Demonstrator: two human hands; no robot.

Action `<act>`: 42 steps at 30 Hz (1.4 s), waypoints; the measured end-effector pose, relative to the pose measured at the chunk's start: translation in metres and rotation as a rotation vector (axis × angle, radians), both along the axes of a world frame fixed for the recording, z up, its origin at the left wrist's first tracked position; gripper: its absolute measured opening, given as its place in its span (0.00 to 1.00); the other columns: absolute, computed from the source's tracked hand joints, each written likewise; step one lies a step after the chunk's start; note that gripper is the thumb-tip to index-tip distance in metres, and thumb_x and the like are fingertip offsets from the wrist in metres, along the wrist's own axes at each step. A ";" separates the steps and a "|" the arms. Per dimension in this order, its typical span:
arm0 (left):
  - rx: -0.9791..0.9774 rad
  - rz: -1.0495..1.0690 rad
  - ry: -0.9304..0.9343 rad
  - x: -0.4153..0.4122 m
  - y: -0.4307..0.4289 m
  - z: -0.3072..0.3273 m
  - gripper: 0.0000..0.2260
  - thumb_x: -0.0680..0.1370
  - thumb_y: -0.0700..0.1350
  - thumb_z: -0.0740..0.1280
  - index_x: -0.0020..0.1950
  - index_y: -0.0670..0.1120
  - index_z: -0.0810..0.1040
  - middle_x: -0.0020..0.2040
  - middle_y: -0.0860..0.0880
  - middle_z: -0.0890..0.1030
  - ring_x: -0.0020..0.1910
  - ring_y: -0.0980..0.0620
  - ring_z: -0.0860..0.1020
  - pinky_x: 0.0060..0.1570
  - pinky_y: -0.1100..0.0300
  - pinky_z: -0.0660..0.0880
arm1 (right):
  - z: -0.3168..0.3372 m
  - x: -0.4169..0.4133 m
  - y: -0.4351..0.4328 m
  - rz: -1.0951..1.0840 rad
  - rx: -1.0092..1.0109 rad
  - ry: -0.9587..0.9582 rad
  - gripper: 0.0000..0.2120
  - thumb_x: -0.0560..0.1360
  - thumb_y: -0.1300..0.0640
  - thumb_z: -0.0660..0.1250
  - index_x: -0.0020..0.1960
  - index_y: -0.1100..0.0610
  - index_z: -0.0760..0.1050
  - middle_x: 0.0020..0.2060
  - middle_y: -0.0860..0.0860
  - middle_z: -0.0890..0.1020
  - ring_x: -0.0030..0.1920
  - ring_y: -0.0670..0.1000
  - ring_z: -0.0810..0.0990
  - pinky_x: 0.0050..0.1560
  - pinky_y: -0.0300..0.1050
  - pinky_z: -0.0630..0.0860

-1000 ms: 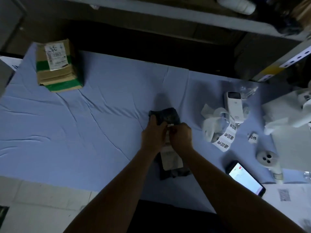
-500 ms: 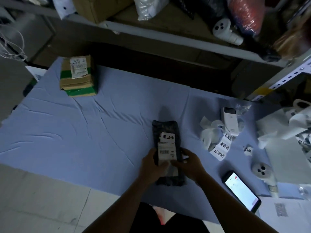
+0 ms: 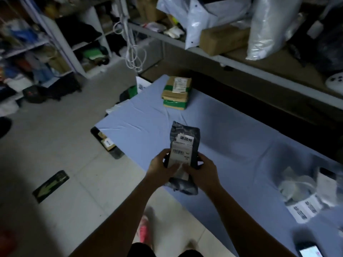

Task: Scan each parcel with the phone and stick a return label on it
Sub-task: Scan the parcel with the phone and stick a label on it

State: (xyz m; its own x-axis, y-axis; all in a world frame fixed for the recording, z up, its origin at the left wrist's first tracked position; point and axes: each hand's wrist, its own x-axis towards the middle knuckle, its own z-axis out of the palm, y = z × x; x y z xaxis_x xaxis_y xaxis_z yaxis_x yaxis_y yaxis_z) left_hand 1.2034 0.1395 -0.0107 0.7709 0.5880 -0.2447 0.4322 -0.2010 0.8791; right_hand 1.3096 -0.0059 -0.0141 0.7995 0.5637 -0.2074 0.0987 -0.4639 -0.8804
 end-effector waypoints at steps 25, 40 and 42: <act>-0.034 0.074 0.033 -0.112 0.529 -0.040 0.21 0.73 0.52 0.77 0.64 0.60 0.78 0.49 0.67 0.80 0.46 0.68 0.80 0.40 0.74 0.77 | -0.041 -0.098 0.534 0.081 -0.091 0.086 0.09 0.71 0.46 0.77 0.48 0.45 0.80 0.42 0.37 0.84 0.45 0.36 0.82 0.44 0.35 0.79; 0.024 -0.354 0.291 0.104 0.753 -0.197 0.26 0.76 0.39 0.73 0.74 0.46 0.72 0.65 0.48 0.79 0.61 0.52 0.78 0.59 0.62 0.76 | -0.198 0.049 0.753 -0.419 -0.289 0.373 0.14 0.74 0.53 0.74 0.59 0.49 0.78 0.51 0.48 0.84 0.55 0.53 0.82 0.47 0.40 0.78; 0.071 -0.429 0.330 0.132 0.768 -0.230 0.27 0.76 0.40 0.72 0.74 0.48 0.71 0.66 0.47 0.79 0.62 0.51 0.78 0.56 0.64 0.75 | -0.227 0.066 0.770 -0.506 -0.308 0.421 0.16 0.74 0.53 0.73 0.60 0.47 0.77 0.52 0.47 0.84 0.55 0.53 0.82 0.44 0.36 0.73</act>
